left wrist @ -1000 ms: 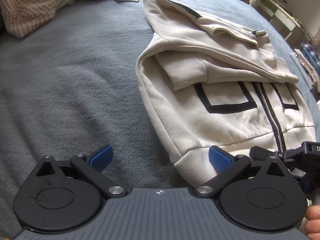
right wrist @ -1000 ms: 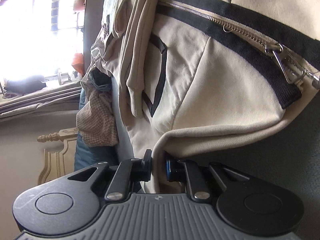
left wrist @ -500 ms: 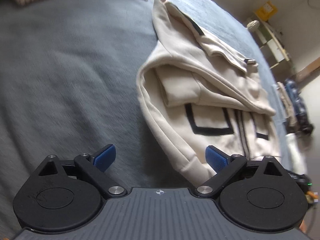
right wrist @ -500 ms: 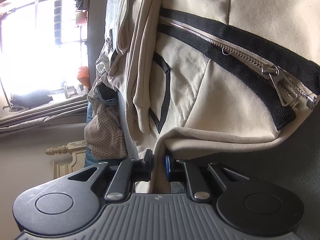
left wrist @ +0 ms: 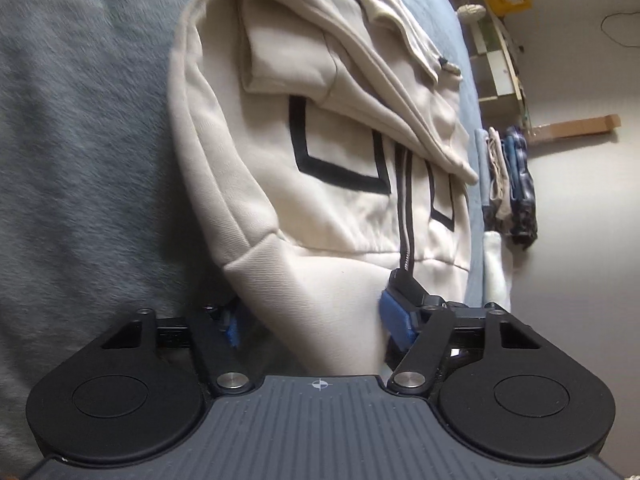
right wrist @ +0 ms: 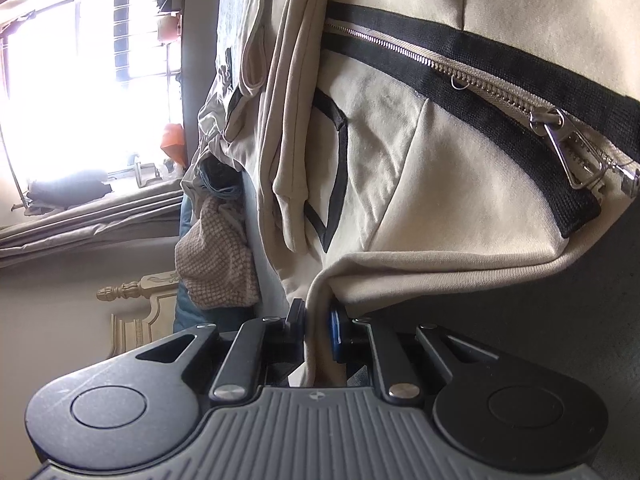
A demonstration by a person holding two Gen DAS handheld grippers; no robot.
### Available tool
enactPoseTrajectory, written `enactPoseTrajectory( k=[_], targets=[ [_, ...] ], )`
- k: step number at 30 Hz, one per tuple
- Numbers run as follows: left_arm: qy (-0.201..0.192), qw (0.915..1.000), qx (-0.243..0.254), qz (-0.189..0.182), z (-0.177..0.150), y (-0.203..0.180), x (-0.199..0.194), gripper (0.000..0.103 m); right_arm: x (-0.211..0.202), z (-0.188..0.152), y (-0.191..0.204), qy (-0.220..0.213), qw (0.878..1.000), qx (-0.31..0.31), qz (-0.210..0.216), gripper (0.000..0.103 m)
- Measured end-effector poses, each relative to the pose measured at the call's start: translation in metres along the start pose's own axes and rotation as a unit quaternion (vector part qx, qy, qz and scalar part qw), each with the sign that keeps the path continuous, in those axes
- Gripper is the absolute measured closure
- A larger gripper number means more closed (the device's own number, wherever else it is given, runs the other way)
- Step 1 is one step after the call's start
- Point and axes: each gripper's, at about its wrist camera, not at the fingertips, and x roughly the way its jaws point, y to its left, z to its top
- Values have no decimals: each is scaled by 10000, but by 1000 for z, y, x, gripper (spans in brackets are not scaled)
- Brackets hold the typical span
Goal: Fold clothes
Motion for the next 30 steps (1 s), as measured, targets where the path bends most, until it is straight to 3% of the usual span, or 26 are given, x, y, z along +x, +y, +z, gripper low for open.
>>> enactPoseTrajectory(
  k=[4, 8, 13, 16, 18, 20, 22, 24, 26, 28, 30],
  targets=[
    [83, 9999, -14, -136, 0, 1, 5, 49, -5, 1, 1, 69, 10000, -3, -29, 87],
    [162, 9998, 1, -106, 1, 1, 8, 50, -17, 3, 7, 347, 9992, -147, -142, 73],
    [188, 9998, 77, -74, 0, -1, 9, 50, -49, 11, 26, 467, 9974, -538, -122, 72],
    [287, 9995, 93, 5, -1, -1, 12, 50, -88, 32, 38, 66, 9972, -723, -151, 72],
    [341, 9992, 135, 149, -3, -1, 14, 48, -120, 52, 46, -410, 9959, -788, -156, 70],
    [331, 9990, 165, 250, -4, -1, 16, 47, -157, 74, 54, -1006, 9906, -874, -298, 61],
    [310, 9991, 127, 261, -4, 0, 16, 47, -189, 94, 60, -1474, 9804, -1089, -724, 53],
    [297, 9991, 110, 272, -4, 1, 17, 47, -216, 112, 61, -1894, 9633, -1263, -1424, 51],
    [292, 9991, 106, 290, -5, 1, 17, 48, -233, 127, 54, -2074, 9486, -1349, -1976, 47],
    [314, 9990, 115, 310, -5, 2, 18, 48, -245, 140, 35, -2155, 9433, -1164, -2239, 47],
    [365, 9986, 126, 363, -4, 1, 19, 47, -248, 151, 13, -2050, 9471, -863, -2313, 47]
  ],
)
